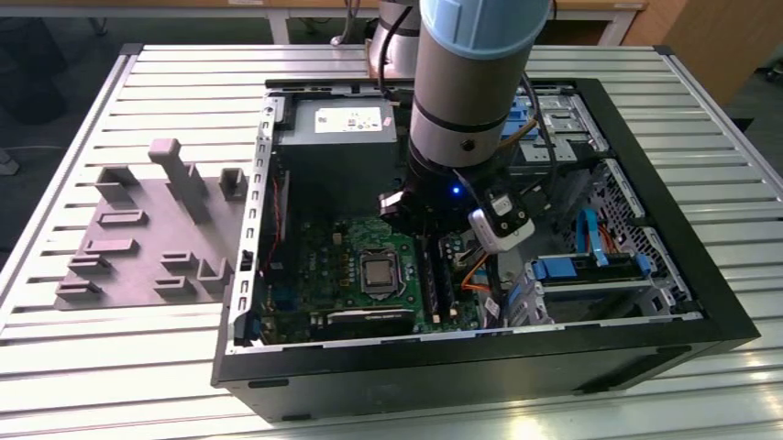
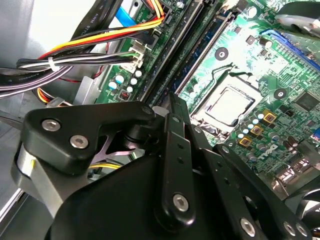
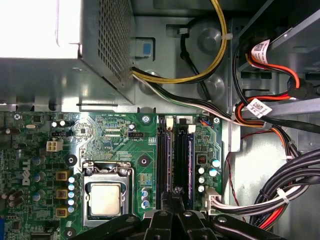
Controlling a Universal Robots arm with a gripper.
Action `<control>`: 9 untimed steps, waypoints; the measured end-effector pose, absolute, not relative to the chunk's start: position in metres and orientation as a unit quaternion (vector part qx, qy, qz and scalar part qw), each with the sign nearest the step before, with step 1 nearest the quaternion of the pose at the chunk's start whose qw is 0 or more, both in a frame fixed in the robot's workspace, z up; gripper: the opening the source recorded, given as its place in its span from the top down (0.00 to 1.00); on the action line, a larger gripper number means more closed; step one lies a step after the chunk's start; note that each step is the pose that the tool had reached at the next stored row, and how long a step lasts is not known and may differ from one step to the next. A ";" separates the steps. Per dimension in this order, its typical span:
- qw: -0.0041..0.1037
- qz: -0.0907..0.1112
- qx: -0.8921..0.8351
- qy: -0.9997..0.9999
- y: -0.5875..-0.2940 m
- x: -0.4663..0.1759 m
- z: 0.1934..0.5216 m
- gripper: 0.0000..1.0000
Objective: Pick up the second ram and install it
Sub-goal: 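Press down the second ram until it locks into place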
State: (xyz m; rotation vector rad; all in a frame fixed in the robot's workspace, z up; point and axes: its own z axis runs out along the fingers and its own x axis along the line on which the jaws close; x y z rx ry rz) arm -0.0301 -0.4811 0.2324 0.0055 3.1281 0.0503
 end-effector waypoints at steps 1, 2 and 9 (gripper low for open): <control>0.007 0.016 0.002 1.000 -0.481 -0.030 0.232 0.89; 0.007 0.016 0.002 1.000 -0.481 -0.030 0.232 0.89; 0.007 0.016 0.002 1.000 -0.481 -0.030 0.227 0.89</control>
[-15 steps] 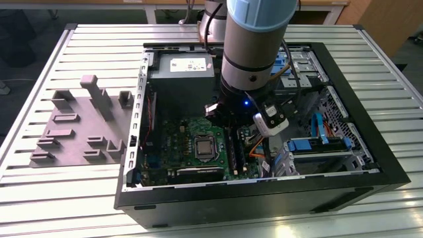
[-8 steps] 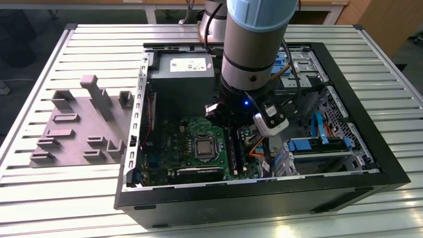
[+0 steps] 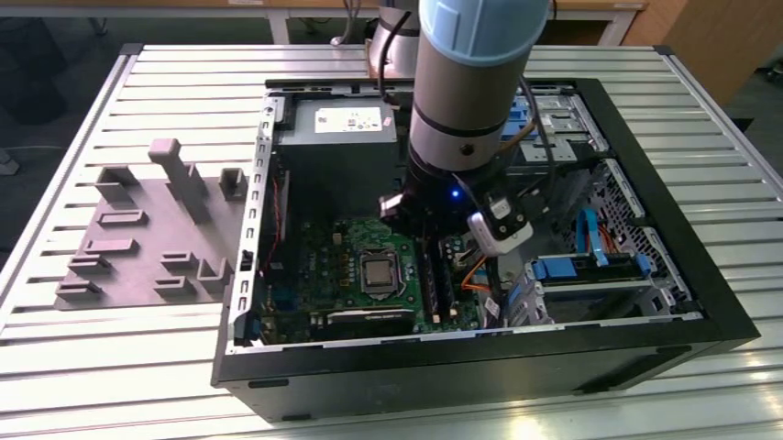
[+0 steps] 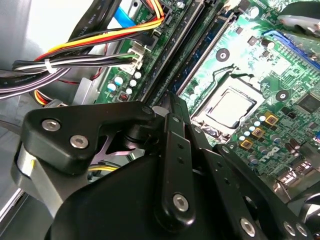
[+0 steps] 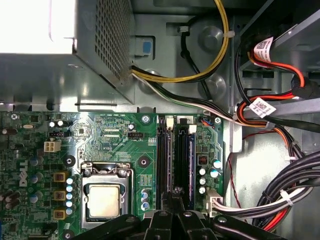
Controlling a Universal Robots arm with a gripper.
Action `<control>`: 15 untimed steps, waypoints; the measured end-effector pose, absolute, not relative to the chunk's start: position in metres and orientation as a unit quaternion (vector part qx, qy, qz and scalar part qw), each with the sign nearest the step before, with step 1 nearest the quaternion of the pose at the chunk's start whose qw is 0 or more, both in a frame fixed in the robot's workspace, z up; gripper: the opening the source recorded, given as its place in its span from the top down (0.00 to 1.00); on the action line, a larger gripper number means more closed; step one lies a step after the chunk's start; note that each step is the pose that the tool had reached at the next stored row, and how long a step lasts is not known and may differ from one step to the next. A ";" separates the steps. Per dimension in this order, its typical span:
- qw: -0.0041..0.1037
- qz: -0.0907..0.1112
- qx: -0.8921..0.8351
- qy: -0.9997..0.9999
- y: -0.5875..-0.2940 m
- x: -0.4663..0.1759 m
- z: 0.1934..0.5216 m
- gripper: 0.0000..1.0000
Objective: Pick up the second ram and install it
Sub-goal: 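Press down the second ram until it locks into place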
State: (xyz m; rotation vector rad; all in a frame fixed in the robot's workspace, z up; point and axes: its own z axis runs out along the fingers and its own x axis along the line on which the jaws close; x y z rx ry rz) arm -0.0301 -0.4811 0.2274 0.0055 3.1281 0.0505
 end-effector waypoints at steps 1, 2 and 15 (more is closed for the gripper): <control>0.007 0.016 0.002 1.000 -0.481 -0.030 0.226 0.89; 0.007 0.016 0.002 1.000 -0.481 -0.030 0.225 0.89; 0.007 0.017 0.002 1.000 -0.481 -0.030 0.218 0.89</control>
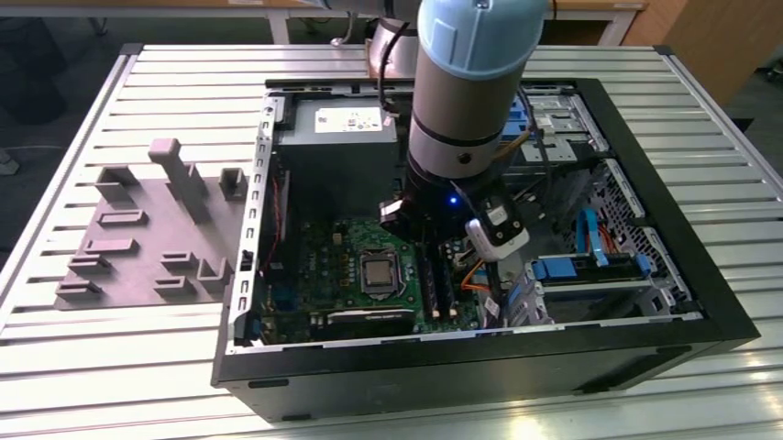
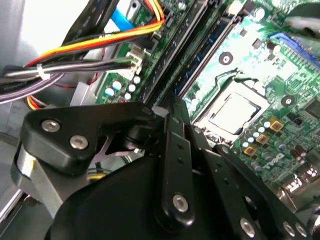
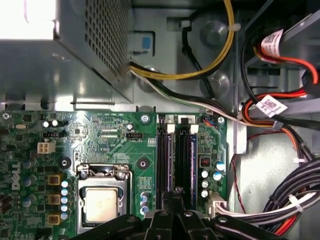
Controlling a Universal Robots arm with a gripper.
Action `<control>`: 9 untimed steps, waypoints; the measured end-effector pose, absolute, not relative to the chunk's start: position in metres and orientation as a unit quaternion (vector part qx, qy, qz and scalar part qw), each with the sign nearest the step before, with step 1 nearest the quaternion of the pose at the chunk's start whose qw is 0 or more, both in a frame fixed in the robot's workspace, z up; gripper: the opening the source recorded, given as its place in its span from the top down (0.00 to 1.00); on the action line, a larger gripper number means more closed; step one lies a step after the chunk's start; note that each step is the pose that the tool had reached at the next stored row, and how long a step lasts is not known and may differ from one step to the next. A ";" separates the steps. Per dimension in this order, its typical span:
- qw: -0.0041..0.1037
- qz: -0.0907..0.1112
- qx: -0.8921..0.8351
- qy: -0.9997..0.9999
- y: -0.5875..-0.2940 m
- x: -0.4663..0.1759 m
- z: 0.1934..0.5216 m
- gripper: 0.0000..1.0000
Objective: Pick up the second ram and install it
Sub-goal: 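Press down the second ram until it locks into place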
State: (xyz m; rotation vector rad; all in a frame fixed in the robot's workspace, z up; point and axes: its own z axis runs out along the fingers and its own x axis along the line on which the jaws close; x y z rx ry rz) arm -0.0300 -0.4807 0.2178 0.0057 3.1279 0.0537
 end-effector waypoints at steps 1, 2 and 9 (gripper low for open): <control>0.007 0.018 0.002 1.000 -0.481 -0.030 0.221 0.89; 0.006 0.017 0.002 1.000 -0.481 -0.030 0.227 0.89; 0.006 0.017 0.002 1.000 -0.481 -0.030 0.239 0.89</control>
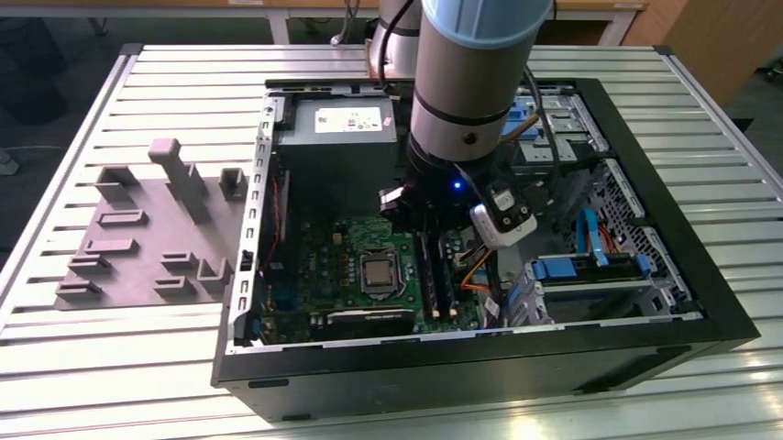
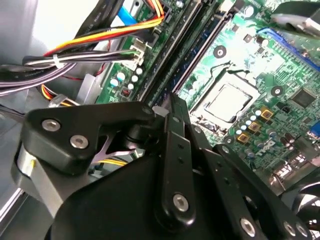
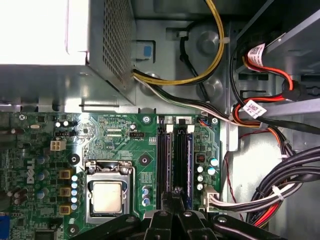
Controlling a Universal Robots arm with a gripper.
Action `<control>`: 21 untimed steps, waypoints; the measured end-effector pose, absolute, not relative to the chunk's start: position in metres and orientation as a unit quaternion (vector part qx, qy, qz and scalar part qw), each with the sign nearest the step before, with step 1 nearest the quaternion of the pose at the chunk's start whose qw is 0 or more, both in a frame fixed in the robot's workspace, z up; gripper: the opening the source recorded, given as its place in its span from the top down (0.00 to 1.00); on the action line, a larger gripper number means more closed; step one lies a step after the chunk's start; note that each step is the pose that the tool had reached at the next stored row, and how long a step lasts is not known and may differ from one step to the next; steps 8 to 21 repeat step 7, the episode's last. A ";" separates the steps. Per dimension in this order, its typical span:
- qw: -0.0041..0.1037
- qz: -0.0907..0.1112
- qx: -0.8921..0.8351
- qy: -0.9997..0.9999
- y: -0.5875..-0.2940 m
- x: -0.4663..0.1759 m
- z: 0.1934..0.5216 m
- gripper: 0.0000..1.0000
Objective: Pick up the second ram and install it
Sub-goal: 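Press down the second ram until it locks into place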
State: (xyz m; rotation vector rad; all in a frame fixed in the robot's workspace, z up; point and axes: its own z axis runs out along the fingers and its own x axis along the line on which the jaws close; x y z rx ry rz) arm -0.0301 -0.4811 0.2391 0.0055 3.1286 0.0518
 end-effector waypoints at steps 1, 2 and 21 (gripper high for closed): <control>0.006 0.017 0.002 1.000 -0.481 -0.030 0.239 0.89; 0.006 0.017 0.002 1.000 -0.481 -0.030 0.239 0.89; 0.006 0.017 0.002 1.000 -0.481 -0.030 0.239 0.89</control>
